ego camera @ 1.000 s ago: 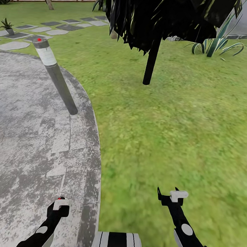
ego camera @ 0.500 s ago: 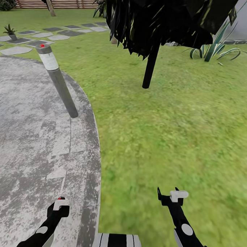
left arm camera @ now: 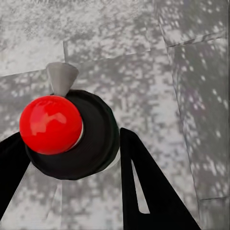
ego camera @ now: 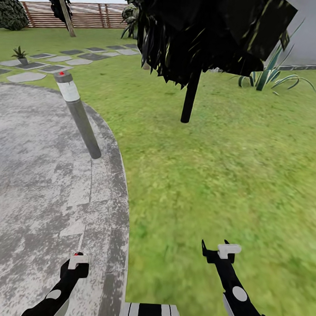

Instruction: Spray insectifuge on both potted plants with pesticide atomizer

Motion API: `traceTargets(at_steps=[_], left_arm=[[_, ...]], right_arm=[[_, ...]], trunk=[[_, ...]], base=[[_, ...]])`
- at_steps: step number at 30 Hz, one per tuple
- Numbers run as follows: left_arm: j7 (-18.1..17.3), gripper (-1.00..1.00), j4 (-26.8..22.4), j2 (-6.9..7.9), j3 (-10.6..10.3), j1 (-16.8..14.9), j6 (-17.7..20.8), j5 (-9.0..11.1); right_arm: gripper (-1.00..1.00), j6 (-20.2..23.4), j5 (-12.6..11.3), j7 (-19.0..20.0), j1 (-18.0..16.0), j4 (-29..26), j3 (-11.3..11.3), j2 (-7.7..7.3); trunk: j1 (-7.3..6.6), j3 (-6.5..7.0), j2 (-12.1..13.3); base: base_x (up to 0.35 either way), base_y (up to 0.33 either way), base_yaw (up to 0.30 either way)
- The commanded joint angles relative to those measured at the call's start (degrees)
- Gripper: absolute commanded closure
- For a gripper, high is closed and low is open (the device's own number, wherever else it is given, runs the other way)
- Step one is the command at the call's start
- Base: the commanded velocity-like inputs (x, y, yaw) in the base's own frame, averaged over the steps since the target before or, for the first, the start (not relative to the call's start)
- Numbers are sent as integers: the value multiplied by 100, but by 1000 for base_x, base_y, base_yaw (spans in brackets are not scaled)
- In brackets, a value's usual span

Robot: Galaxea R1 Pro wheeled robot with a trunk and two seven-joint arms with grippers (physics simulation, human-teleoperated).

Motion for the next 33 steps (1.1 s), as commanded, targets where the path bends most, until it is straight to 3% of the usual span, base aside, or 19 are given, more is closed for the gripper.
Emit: traceTargets(at_steps=[1,18,21,26,29,33], left_arm=[[-6,100,6,-3,41,0,-21,-51],[25,100,32,50,43,13,-14,-59],[64,100,36,78,55,62,-13,-64],[88,100,-27,81,97,452,-23,-53],[105,100,-26,84,137,605,-107,-29],[107,100,-24,88,347,841,-304,136]], right_arm=[[-100,-13,49,-15,-2,5,-8,1],[-100,-23,31,-31,-2,151,-14,2],[-100,-32,31,-35,-2,545,-105,-45],[-100,-191,31,-40,-2,1531,-273,-109],[-100,-636,31,-41,-2,2139,-291,-187],[-100,-1325,31,-41,-2,3011,-297,-262]], trunk=[[-3,19,0],[-47,415,23],[-55,506,27],[-68,661,34],[-76,754,38],[-86,878,43]], base=[[0,0,0],[0,0,-7],[0,0,-69],[0,0,-19],[0,0,-3],[0,0,0]])
